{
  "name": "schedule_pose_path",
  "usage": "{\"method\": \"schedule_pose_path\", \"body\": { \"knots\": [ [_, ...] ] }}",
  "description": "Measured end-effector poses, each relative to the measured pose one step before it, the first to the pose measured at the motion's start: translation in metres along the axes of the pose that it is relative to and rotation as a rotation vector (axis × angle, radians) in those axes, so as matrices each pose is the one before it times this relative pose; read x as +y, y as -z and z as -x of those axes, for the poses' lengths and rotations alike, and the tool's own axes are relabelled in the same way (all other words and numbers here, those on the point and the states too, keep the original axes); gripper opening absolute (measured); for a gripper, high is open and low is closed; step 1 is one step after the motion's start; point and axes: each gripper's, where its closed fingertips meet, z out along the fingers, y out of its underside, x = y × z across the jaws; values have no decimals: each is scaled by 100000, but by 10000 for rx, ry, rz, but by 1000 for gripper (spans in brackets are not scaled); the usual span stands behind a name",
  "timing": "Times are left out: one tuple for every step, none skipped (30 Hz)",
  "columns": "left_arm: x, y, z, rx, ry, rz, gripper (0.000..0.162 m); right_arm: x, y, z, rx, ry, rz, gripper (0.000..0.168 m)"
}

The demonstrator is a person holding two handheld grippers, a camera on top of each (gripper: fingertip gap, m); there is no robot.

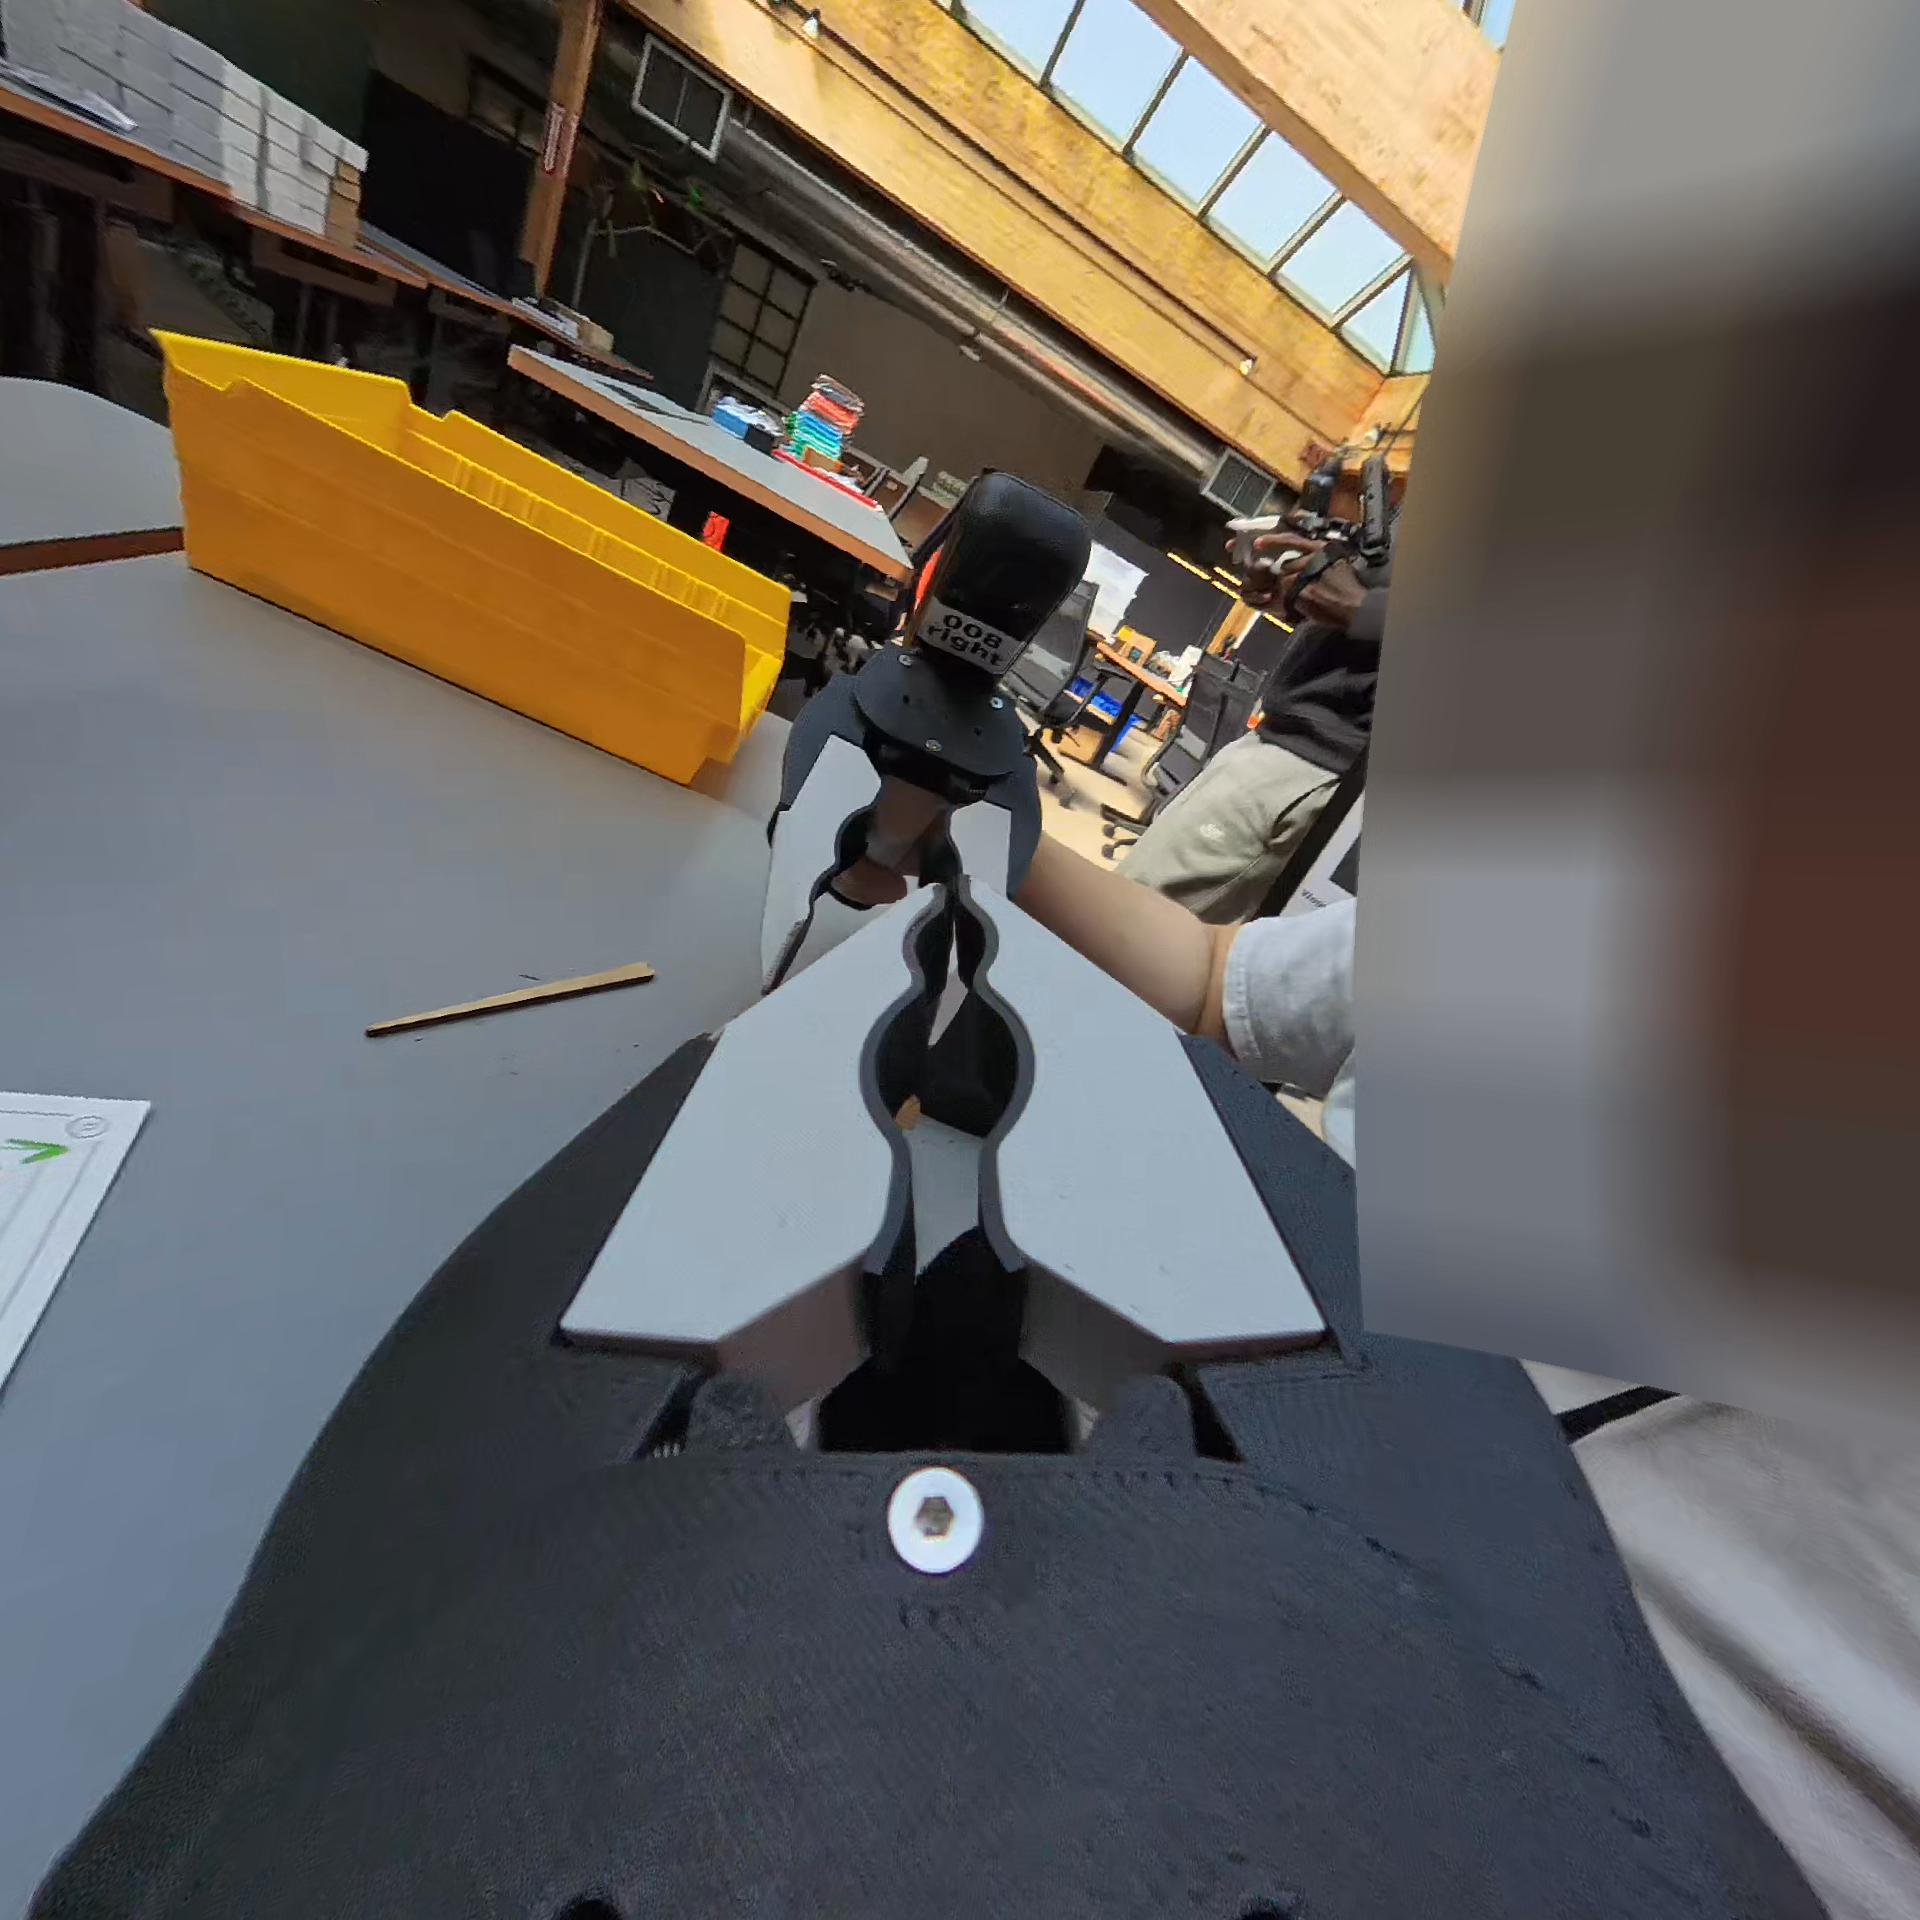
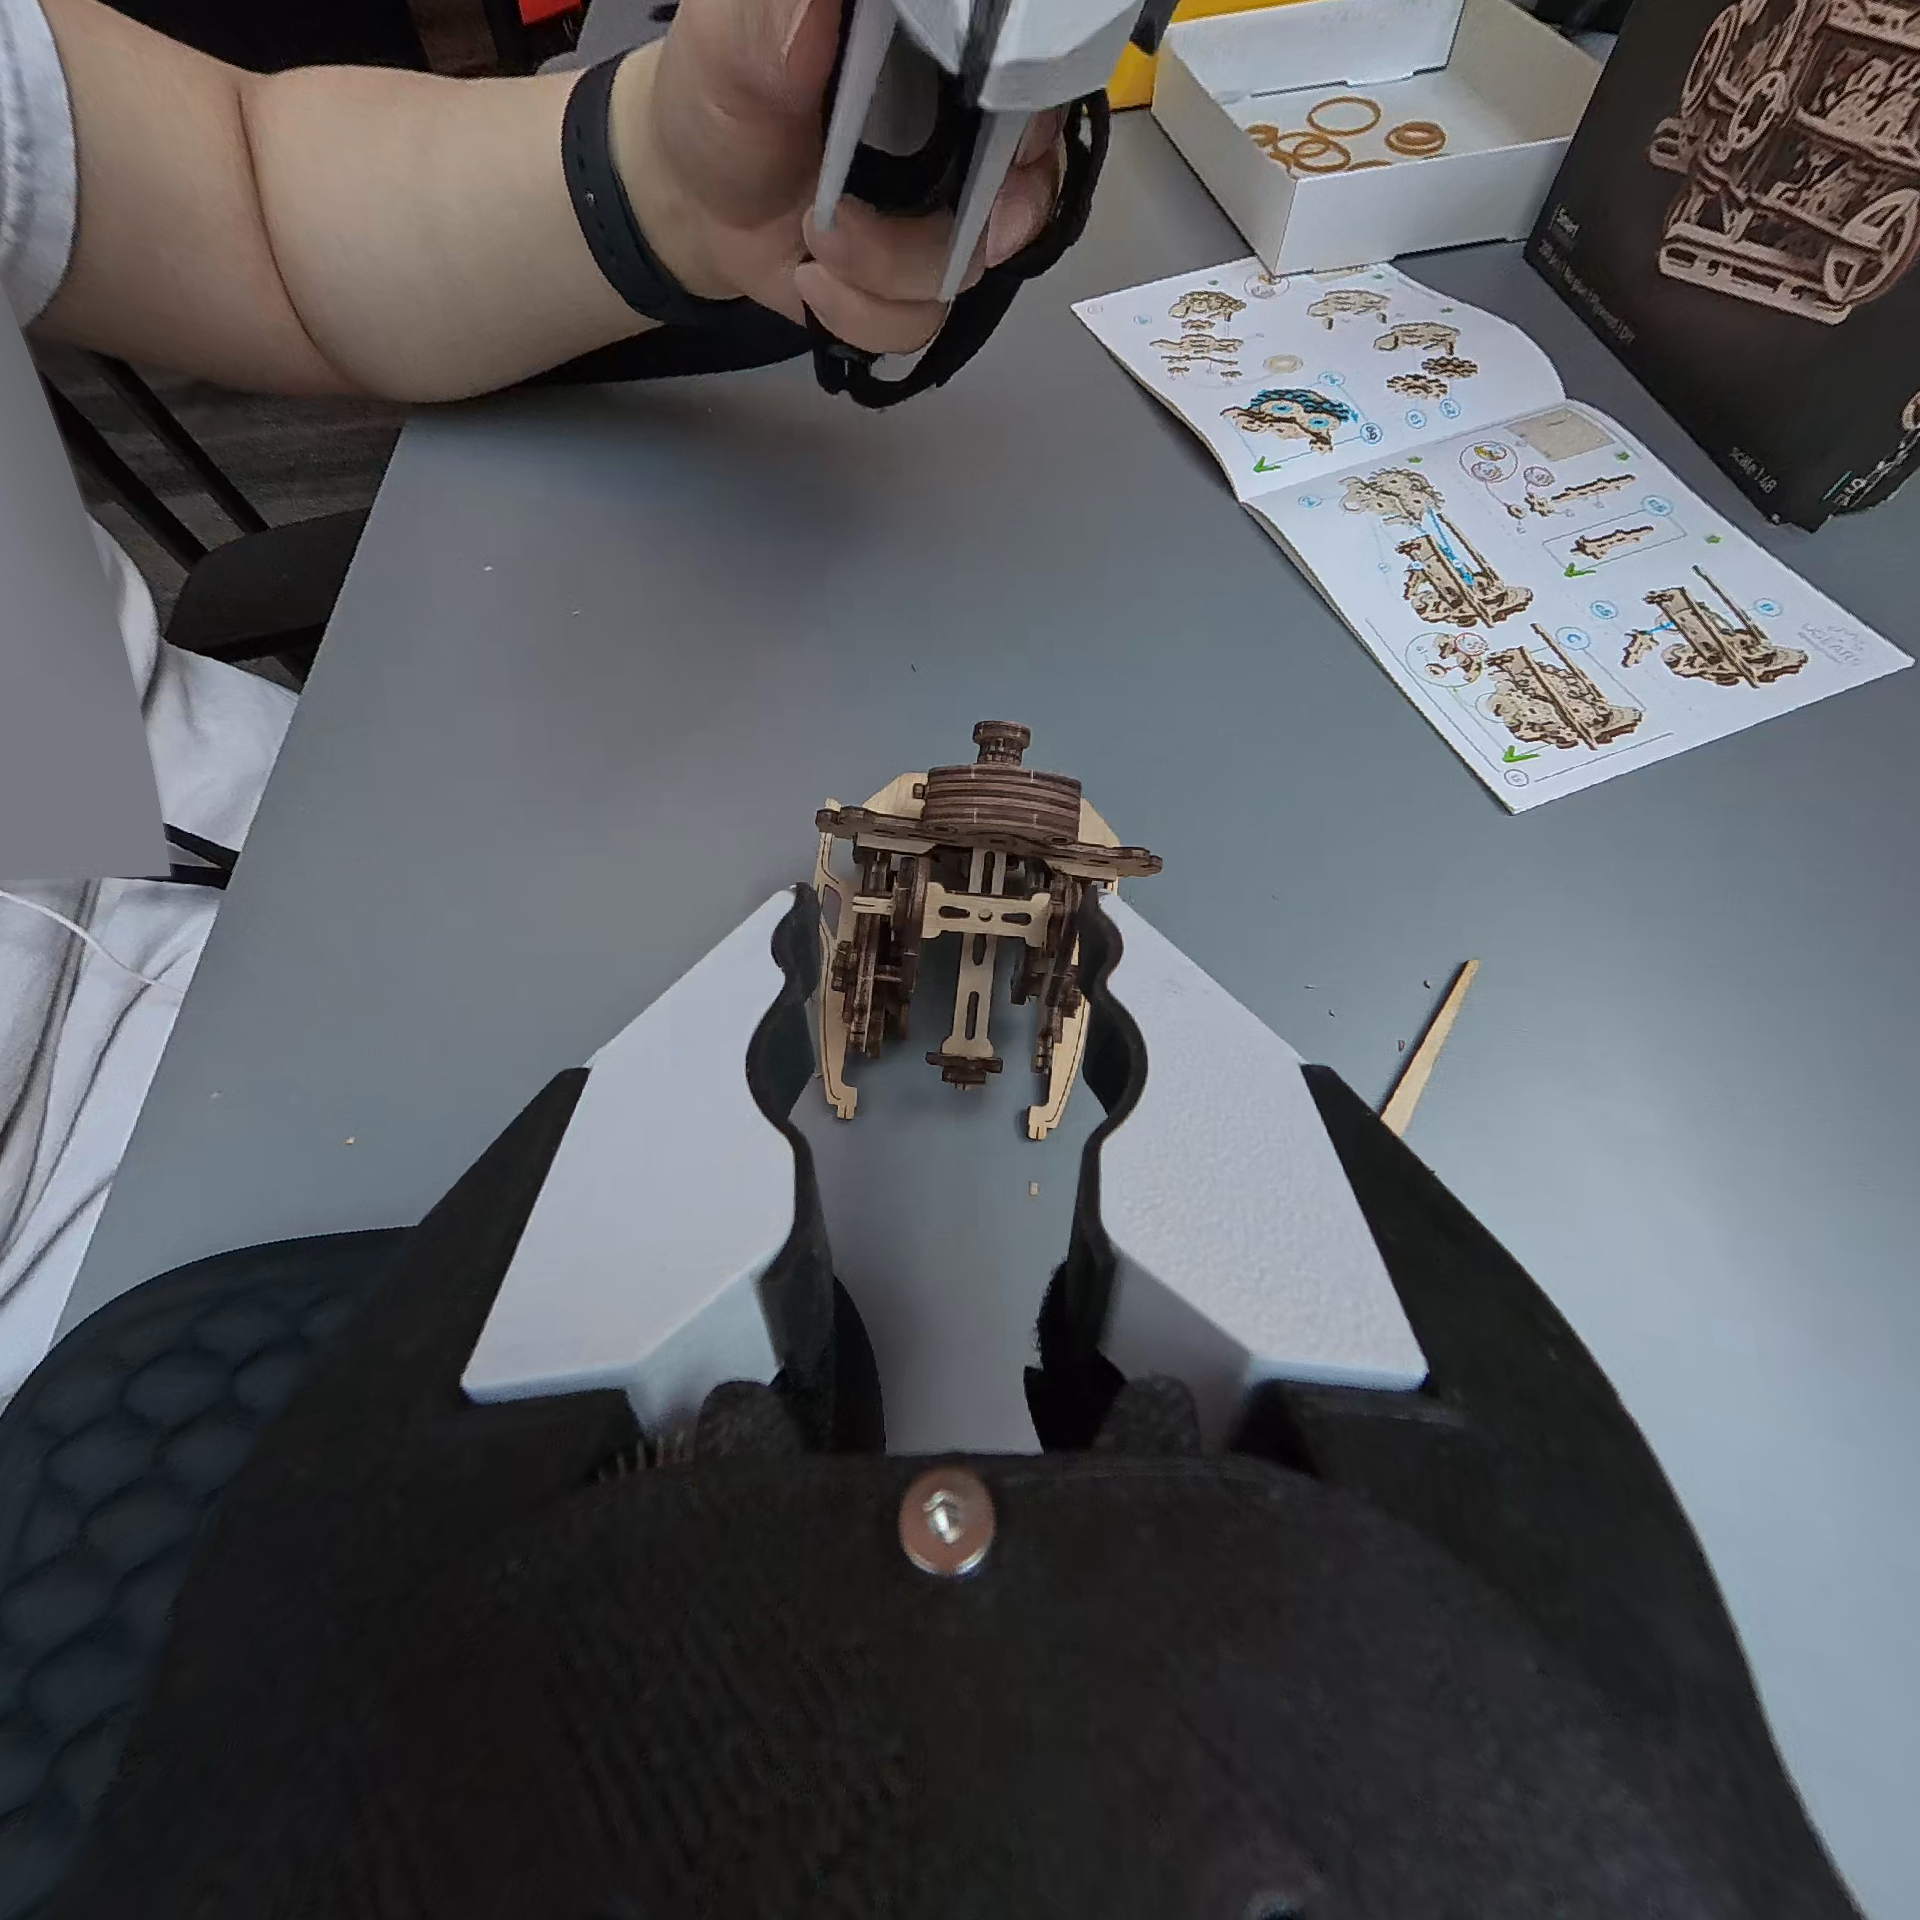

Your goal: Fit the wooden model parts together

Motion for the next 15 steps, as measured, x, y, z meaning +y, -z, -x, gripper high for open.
{"method": "schedule_pose_path", "body": {
  "knots": [
    [199,15,462,-504,-435,196,0,-152,85,-30,-83,-158,-151,48],
    [151,-45,341,-387,-297,148,0,-30,32,-64,-81,-197,-100,48],
    [116,-98,186,-235,-161,96,0,52,29,-193,-18,-181,-43,49],
    [165,-138,224,-212,-37,110,4,57,68,-306,70,-150,-35,49],
    [244,-160,207,-172,-11,157,8,-11,92,-276,62,-136,-80,49],
    [267,-151,204,-159,-36,170,12,-89,112,-119,-43,-147,-138,49],
    [179,-153,273,-213,-54,112,20,-119,81,-85,-59,-175,-120,48],
    [75,-124,350,-285,-67,50,31,-58,37,-149,-8,-180,-68,48],
    [23,-71,443,-359,-44,10,38,37,-45,-69,-24,-152,-2,48],
    [-42,-25,198,-187,-61,-25,42,65,-133,174,-127,-78,29,48],
    [-119,65,-507,321,-125,-63,60,90,-174,91,-45,-15,55,49],
    [-242,115,-856,586,-28,-158,75,84,-210,56,2,30,55,49],
    [-382,113,-611,446,118,-247,80,87,-212,12,38,40,57,49],
    [-365,124,-165,157,139,-245,82,84,-191,-56,82,42,47,49],
    [-175,102,117,-38,41,-118,85,101,-164,-229,177,1,67,49]
  ]
}}
